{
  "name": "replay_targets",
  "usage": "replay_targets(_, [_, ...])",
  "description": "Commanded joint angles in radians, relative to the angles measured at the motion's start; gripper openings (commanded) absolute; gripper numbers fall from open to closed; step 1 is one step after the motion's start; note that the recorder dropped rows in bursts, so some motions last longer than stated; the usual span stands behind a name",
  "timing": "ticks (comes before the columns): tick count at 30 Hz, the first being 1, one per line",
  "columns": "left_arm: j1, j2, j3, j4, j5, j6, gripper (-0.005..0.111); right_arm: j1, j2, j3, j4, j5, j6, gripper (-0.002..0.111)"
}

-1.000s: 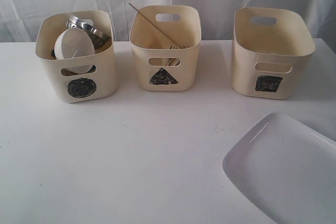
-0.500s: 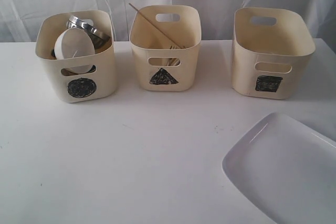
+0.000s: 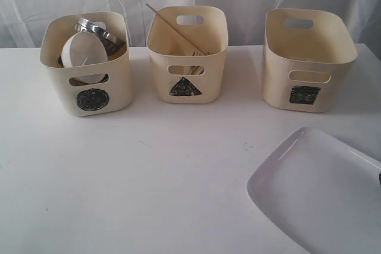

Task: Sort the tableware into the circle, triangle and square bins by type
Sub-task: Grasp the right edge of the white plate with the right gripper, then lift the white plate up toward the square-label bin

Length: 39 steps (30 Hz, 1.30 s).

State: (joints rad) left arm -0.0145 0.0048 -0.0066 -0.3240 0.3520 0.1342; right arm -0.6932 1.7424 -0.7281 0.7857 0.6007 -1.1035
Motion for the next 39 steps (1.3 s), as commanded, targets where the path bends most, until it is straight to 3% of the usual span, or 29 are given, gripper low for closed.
replay_targets(1, [0.002, -0.005, 0.007, -0.006, 0.03, -0.001, 0.0, -0.005, 0.054, 0.012, 0.067, 0.042, -0.097, 0.043])
replay_targets(5, [0.002, -0.005, 0.007, -0.006, 0.03, -0.001, 0.0, -0.005, 0.065, 0.025, 0.076, 0.098, -0.105, 0.026])
replay_targets(10, [0.002, -0.005, 0.007, -0.006, 0.03, -0.001, 0.0, -0.005, 0.05, 0.03, 0.193, 0.194, -0.117, 0.023])
replay_targets(19, [0.002, -0.005, 0.007, -0.006, 0.03, -0.001, 0.0, 0.032, -0.011, 0.03, 0.415, 0.328, -0.192, 0.0])
replay_targets(24, [0.002, -0.005, 0.007, -0.006, 0.03, -0.001, 0.0, 0.085, -0.012, 0.03, 0.534, 0.394, -0.177, 0.0])
replay_targets(31, [0.002, -0.005, 0.007, -0.006, 0.03, -0.001, 0.0, 0.167, -0.012, 0.03, 0.432, 0.389, -0.179, 0.0])
replay_targets(39, [0.002, -0.005, 0.007, -0.006, 0.03, -0.001, 0.0, 0.189, -0.021, 0.028, 0.49, 0.539, -0.2, 0.0])
